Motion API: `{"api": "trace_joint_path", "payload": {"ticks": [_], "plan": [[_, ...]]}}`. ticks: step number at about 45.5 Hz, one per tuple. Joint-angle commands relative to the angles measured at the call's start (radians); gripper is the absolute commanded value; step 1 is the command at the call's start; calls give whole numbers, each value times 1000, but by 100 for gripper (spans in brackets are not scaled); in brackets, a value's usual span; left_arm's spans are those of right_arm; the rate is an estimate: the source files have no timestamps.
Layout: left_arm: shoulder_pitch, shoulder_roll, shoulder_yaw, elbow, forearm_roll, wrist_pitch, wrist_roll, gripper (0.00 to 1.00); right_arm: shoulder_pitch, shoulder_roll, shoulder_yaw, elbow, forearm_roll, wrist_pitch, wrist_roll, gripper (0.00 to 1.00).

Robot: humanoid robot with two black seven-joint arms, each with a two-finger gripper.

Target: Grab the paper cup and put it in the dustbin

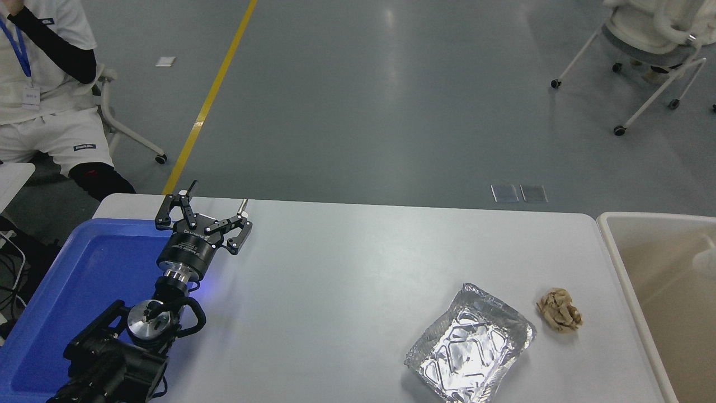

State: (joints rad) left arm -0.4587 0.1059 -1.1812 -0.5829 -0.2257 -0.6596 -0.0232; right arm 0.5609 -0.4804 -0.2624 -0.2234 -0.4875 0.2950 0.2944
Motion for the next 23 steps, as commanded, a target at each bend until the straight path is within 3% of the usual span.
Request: {"api": "trace_joint_path", "payload": {"ticks": [1, 8, 11, 14, 16, 23], "plan": [[0, 0, 0, 0, 0, 0, 0, 99, -58, 56, 51, -16, 33, -80, -93, 0], [0, 0, 0, 0, 0, 0, 0, 99, -76, 56, 52, -16, 36, -89, -93, 0], [0, 0, 0, 0, 0, 0, 0, 99, -84, 56, 52, -16, 49, -120, -93, 25], [0, 0, 0, 0, 0, 0, 0, 99, -91, 56, 51, -16, 58, -160, -92, 66], [0, 0, 0, 0, 0, 0, 0, 99, -95, 56, 51, -13, 60, -189, -92, 89], [0, 0, 0, 0, 0, 0, 0, 99, -108, 56, 51, -11, 60, -209, -92, 98]]}}
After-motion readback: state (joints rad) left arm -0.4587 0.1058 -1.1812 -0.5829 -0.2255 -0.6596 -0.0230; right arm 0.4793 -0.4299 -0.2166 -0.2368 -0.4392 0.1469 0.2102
